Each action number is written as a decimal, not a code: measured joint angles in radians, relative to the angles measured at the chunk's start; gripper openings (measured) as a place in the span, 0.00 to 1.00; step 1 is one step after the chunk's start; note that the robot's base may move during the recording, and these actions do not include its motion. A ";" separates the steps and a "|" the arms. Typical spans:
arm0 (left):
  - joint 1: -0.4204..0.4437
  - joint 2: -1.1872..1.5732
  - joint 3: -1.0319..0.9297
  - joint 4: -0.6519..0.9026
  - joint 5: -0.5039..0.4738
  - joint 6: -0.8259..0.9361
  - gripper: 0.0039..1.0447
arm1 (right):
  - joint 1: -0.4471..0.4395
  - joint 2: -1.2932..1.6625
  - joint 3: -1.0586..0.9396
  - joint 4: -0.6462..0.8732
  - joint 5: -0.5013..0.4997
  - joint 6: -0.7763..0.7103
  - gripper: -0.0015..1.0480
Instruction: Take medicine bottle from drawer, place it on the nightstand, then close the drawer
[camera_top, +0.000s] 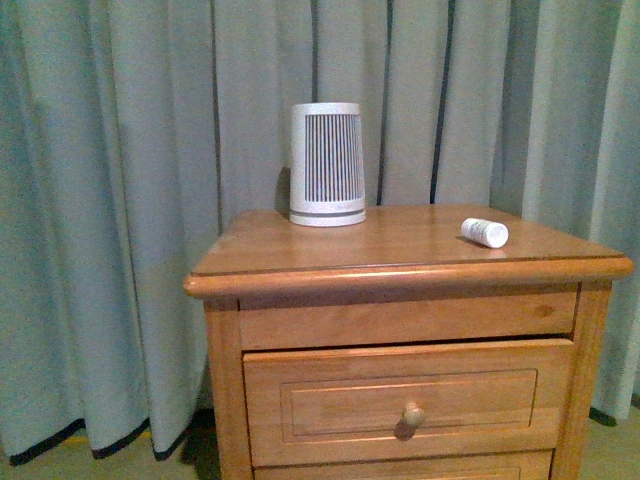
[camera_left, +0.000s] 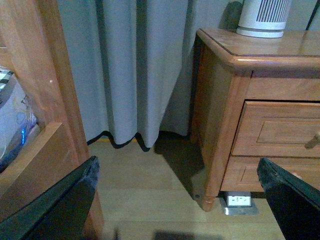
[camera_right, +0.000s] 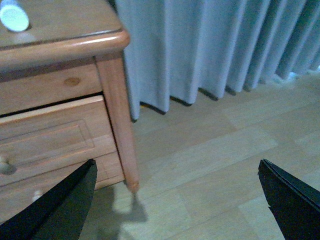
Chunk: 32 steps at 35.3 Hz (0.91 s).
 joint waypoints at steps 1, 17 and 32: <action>0.000 0.000 0.000 0.000 0.000 0.000 0.94 | -0.009 -0.073 -0.029 -0.024 0.007 0.000 0.93; 0.000 0.000 0.000 0.000 0.000 0.000 0.94 | 0.115 -0.785 -0.262 -0.390 0.005 0.019 0.93; 0.000 0.000 0.000 0.000 0.000 0.000 0.94 | 0.078 -0.865 -0.323 -0.298 -0.282 -0.063 0.64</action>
